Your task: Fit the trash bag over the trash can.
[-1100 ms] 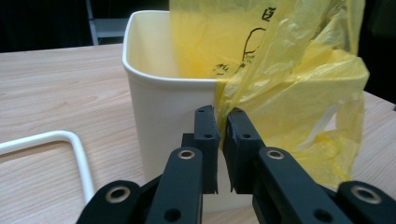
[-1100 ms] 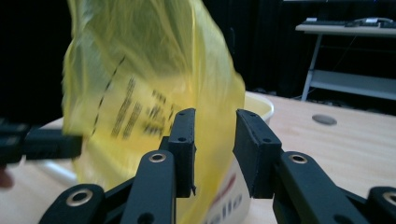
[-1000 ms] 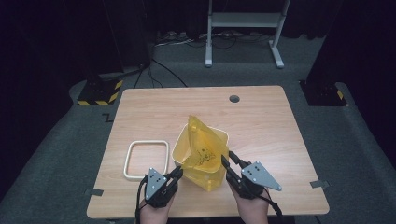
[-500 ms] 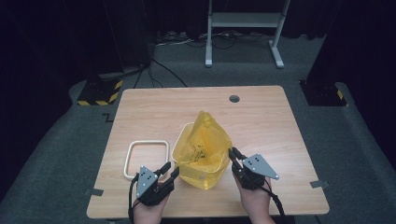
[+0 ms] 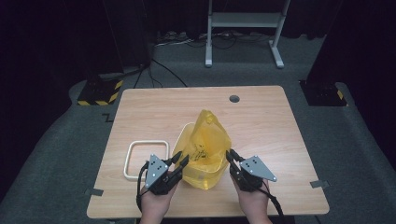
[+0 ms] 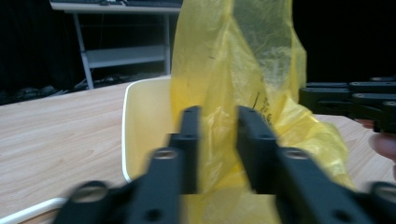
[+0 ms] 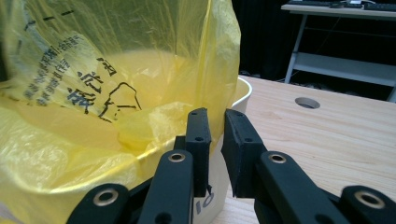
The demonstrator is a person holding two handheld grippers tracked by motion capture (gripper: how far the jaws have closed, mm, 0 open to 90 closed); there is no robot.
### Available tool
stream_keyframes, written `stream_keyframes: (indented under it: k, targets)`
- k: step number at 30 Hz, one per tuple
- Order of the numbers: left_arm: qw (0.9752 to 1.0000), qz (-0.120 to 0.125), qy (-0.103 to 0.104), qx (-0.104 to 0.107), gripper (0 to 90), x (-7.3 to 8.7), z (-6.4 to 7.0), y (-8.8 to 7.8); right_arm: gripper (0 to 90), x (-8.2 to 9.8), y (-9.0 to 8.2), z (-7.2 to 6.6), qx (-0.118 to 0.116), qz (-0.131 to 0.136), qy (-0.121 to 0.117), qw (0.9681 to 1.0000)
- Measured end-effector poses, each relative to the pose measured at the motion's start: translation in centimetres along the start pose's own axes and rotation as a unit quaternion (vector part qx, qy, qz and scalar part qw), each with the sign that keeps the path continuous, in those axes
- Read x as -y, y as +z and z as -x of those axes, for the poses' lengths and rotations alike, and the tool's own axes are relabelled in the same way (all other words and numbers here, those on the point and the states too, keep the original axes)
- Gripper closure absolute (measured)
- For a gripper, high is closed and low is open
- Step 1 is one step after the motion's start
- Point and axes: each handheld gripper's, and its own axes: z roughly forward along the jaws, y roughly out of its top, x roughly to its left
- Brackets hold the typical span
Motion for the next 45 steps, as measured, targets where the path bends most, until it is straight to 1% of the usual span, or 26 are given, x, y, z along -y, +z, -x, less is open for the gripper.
stream_keyframes:
  k: [1,2,4,5,7,8,11,12,15,18,19,21,23,25,26,28,30,32,33,35,36,38,40,42,43,45]
  targets:
    - [1.0,0.003,0.002,-0.004,86.2,0.0,-0.1,0.0,80.9,0.1,0.0,0.0,-0.001,-0.001,0.0,1.0]
    - [1.0,0.006,0.004,-0.006,89.3,0.0,-0.3,-0.1,82.3,0.1,-0.1,0.0,-0.003,-0.002,-0.002,1.0]
    - [0.9996,0.015,-0.005,-0.023,89.9,0.1,-1.1,-0.4,83.8,0.3,-0.1,0.1,-0.003,-0.004,-0.001,1.0]
    - [0.9993,0.02,-0.015,-0.029,89.9,0.2,-1.5,-0.5,83.8,0.3,-0.1,0.2,-0.002,-0.005,0.0,1.0]
    - [0.9982,0.021,-0.034,-0.045,89.9,0.5,-2.9,-0.6,84.7,0.5,0.0,0.5,0.0,-0.008,0.004,1.0]
    - [0.9973,0.018,-0.047,-0.053,89.9,0.7,-3.6,-0.6,85.2,0.6,0.1,0.6,0.0,-0.01,0.007,0.9999]
    - [0.9962,0.001,-0.052,-0.07,89.9,1.3,-4.9,-0.2,85.9,0.8,0.1,0.8,-0.001,-0.015,0.013,0.9998]
    - [0.9961,-0.006,-0.053,-0.07,89.8,1.5,-5.1,0.0,86.0,0.9,0.2,0.9,-0.001,-0.016,0.014,0.9998]
    - [0.9961,-0.034,-0.057,-0.058,89.4,2.3,-5.2,0.8,86.8,1.2,0.5,1.1,0.002,-0.025,0.017,0.9995]
    - [0.996,-0.042,-0.063,-0.046,87.2,2.6,-5.0,1.2,86.4,1.6,1.0,1.6,0.006,-0.036,0.026,0.999]
    - [0.9959,-0.044,-0.063,-0.047,86.0,2.7,-5.0,1.2,85.3,1.7,1.0,1.8,0.007,-0.039,0.027,0.9988]
    - [0.9956,-0.044,-0.074,-0.038,85.2,2.8,-5.1,1.3,82.7,1.7,0.6,2.0,0.012,-0.034,0.028,0.999]
    - [0.9957,-0.047,-0.071,-0.037,84.8,2.9,-5.0,1.3,79.1,1.2,-0.7,1.9,0.017,-0.013,0.021,0.9995]
    - [0.9961,-0.049,-0.067,-0.03,84.7,2.9,-4.5,1.3,78.6,1.0,-1.7,1.8,0.024,0.0,0.008,0.9997]
    - [0.9963,-0.049,-0.063,-0.029,83.7,2.9,-4.2,1.3,78.5,1.0,-2.5,1.7,0.022,0.008,0.005,0.9997]
    - [0.9966,-0.048,-0.061,-0.027,82.2,3.0,-3.6,1.4,78.1,1.1,-3.6,1.3,0.02,0.016,-0.007,0.9996]
    - [0.9969,-0.048,-0.058,-0.022,81.3,3.0,-3.0,1.4,78.2,1.4,-4.2,0.9,0.014,0.016,-0.011,0.9997]
    - [0.9972,-0.049,-0.054,-0.017,80.4,3.0,-2.3,1.4,78.1,1.7,-4.1,0.7,0.007,0.006,-0.011,0.9999]
    - [0.9973,-0.049,-0.053,-0.015,80.3,3.1,-1.9,1.4,78.2,1.9,-3.8,0.7,0.008,-0.001,-0.015,0.9999]
    - [0.9976,-0.051,-0.046,-0.007,80.4,3.2,-1.1,1.4,78.7,2.2,-3.4,1.1,0.009,-0.009,-0.01,0.9999]
    - [0.9978,-0.05,-0.044,-0.006,80.6,3.2,-0.7,1.3,79.0,2.3,-3.1,1.4,0.014,-0.01,-0.01,0.9998]
    - [0.9979,-0.051,-0.041,0.006,80.5,3.3,0.1,1.3,79.0,2.2,-2.2,2.4,0.019,-0.018,-0.006,0.9996]
    - [0.9979,-0.052,-0.036,0.014,79.3,3.3,0.8,1.4,78.2,2.0,-1.2,3.7,0.022,-0.02,-0.012,0.9995]
    - [0.998,-0.051,-0.03,0.019,74.4,3.3,1.2,1.6,75.2,1.7,-0.4,5.0,0.029,-0.032,-0.016,0.9989]
    - [0.9981,-0.053,-0.027,0.017,72.5,3.3,1.3,1.7,75.0,1.5,-0.5,5.4,0.036,-0.032,-0.015,0.9988]
    - [0.9985,-0.047,-0.027,0.011,68.2,3.2,1.3,1.6,74.2,1.2,-1.5,5.6,0.044,-0.017,-0.007,0.9989]
